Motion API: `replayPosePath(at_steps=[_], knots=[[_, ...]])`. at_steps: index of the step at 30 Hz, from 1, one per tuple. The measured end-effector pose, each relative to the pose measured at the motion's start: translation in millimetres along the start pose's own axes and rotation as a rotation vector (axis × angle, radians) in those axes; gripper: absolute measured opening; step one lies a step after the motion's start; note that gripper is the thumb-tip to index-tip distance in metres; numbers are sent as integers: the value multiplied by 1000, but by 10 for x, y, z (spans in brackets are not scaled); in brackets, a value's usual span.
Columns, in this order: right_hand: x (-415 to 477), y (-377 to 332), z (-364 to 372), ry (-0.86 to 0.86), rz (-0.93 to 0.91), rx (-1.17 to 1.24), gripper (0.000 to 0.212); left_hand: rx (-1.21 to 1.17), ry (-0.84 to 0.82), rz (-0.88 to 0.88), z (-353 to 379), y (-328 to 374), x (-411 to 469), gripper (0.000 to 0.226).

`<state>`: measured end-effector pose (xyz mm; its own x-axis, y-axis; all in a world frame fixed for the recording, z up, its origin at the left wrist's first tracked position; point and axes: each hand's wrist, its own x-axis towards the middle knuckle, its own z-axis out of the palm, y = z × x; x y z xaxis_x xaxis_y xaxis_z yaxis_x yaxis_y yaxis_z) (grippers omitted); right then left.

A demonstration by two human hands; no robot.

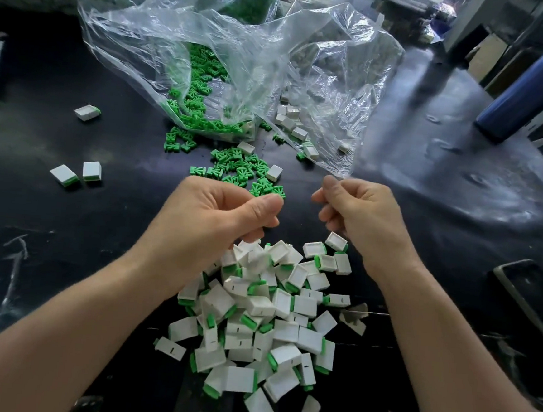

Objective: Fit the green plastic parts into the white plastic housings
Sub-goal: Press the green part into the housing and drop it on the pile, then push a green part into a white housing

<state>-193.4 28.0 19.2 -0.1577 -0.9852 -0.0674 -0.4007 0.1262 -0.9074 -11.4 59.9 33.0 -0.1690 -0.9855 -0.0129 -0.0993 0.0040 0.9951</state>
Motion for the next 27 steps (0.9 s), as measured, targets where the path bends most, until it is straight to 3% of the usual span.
replayPosePath(at_steps=[5,9,14,16,18,20,22,25,27], knots=[[-13,13,82,20,-199,-404,11,14,68,-39,-4,-38,39,31],[53,-116,229,-50,-333,-511,29,24,99,-51,21,-47,37,22],[348,-229,366,-260,-406,-774,64,-7,141,-57,-5,-47,47,21],[433,-196,382,-294,-410,-853,62,-15,140,-56,-6,-45,47,21],[459,-122,375,-227,-437,-909,46,-27,137,-55,-7,-47,57,20],[434,-58,334,-113,-423,-838,29,-9,136,-54,-4,-64,63,18],[369,-31,257,-44,-364,-613,19,4,139,-55,-5,-84,65,7],[149,-103,168,-174,-303,-143,15,22,148,-43,-5,-111,69,22],[-4,-152,173,-285,-332,-14,22,20,125,-35,-1,-107,71,31]])
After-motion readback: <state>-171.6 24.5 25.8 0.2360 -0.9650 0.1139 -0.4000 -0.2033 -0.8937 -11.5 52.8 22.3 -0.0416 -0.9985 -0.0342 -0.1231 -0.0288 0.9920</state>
